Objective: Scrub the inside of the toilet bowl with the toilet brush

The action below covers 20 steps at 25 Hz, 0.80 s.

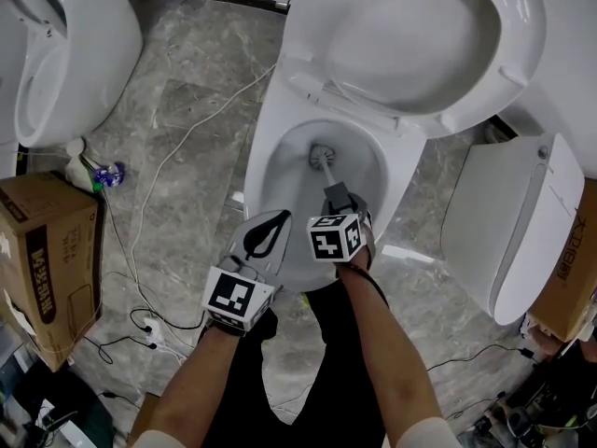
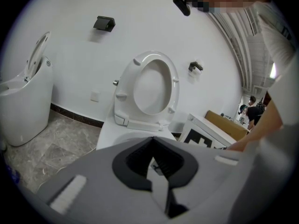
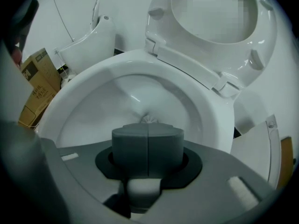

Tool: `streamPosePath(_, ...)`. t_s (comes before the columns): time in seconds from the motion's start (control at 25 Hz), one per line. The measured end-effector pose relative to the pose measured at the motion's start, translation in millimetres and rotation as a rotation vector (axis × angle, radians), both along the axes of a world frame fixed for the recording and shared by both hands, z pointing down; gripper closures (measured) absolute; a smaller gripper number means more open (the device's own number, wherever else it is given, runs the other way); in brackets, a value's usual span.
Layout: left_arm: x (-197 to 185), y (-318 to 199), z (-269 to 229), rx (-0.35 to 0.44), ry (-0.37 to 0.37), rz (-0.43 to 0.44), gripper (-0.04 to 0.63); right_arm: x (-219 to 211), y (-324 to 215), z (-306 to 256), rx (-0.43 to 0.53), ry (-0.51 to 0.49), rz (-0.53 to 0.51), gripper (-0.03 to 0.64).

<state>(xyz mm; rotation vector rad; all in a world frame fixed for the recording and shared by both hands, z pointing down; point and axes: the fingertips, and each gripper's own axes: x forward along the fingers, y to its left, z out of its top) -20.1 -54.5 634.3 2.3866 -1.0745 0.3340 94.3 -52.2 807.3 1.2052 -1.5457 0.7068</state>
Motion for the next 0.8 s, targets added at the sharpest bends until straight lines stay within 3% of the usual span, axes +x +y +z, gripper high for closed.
streamPosePath(0.2, -0.9, 6.6, -23.8, -0.002, -0.006, 0.013, 0.591, 2.8, 10.9, -27.2, 0.0, -0.028, 0.035, 0.456)
streamPosePath(0.44, -3.0, 17.4, -50.5, -0.022, -0.007, 0.017, 0.591, 10.6, 30.9, -75.8, 0.027, -0.14, 0.155, 0.456)
streamPosePath(0.8, -2.2, 28.6, -117.0, -0.037, -0.006, 0.037, 0.591, 21.3, 56.9, -200.9, 0.131, -0.317, 0.25, 0.454)
